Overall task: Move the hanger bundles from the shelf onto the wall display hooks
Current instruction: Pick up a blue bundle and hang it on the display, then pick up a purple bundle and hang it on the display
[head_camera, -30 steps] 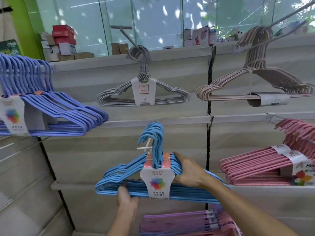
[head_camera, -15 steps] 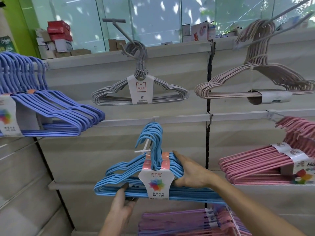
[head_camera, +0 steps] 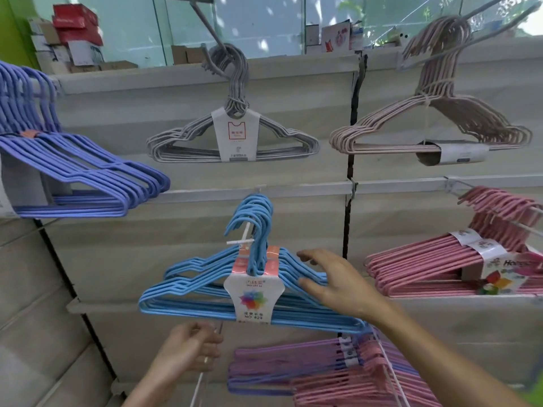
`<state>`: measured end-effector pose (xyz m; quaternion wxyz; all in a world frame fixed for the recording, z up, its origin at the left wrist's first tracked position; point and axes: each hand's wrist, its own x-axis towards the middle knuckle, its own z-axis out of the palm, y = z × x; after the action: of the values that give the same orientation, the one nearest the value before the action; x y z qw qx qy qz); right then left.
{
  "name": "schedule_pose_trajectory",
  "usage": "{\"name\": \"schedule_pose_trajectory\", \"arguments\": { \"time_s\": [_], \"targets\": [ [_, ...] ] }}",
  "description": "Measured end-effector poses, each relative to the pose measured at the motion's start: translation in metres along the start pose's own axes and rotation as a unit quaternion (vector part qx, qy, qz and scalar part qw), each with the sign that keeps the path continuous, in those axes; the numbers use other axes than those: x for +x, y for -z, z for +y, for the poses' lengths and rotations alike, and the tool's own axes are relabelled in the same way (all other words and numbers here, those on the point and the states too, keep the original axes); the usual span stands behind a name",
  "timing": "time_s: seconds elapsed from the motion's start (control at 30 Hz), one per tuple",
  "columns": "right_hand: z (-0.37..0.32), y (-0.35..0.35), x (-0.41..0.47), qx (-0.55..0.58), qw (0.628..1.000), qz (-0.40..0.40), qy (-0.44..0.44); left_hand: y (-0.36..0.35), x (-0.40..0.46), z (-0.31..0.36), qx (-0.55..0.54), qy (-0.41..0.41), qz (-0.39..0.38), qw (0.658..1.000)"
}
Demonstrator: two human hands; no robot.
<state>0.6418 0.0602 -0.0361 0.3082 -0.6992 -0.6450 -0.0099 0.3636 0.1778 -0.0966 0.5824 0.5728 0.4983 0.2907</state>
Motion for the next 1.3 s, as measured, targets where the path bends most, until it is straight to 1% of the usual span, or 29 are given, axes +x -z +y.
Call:
{"name": "schedule_pose_trajectory", "arguments": {
  "time_s": [0.1,0.2,0.27,0.4,0.5,0.67,0.83,1.03,1.3],
  "targets": [
    [-0.007,0.0,-0.016,0.002,0.999,0.046,-0.001,-0.002,-0.007,0.003,0.036,-0.084,-0.016,0.996],
    [-0.018,0.001,-0.032,0.007,0.996,0.083,-0.005,-0.009,-0.014,0.011,0.06,-0.174,-0.067,0.981],
    [-0.025,0.003,-0.042,0.012,0.995,0.102,-0.016,-0.014,-0.02,0.019,0.059,-0.223,-0.088,0.969],
    [-0.036,0.01,-0.065,0.014,0.991,0.13,-0.037,-0.026,-0.032,0.032,0.026,-0.291,-0.137,0.947],
    [-0.04,0.013,-0.089,0.024,0.985,0.16,-0.059,-0.035,-0.039,0.035,0.012,-0.324,-0.176,0.93],
    [-0.041,0.022,-0.14,0.014,0.976,0.186,-0.113,-0.066,-0.052,0.035,-0.017,-0.355,-0.236,0.904],
    [-0.035,0.043,-0.194,-0.011,0.962,0.214,-0.167,-0.117,-0.074,0.038,-0.026,-0.367,-0.31,0.877],
    [-0.024,0.083,-0.282,-0.035,0.943,0.242,-0.225,-0.199,-0.121,0.041,-0.041,-0.356,-0.392,0.847],
    [-0.004,0.155,-0.423,-0.058,0.91,0.283,-0.297,-0.321,-0.217,0.034,-0.025,-0.335,-0.48,0.81]
  ]
}}
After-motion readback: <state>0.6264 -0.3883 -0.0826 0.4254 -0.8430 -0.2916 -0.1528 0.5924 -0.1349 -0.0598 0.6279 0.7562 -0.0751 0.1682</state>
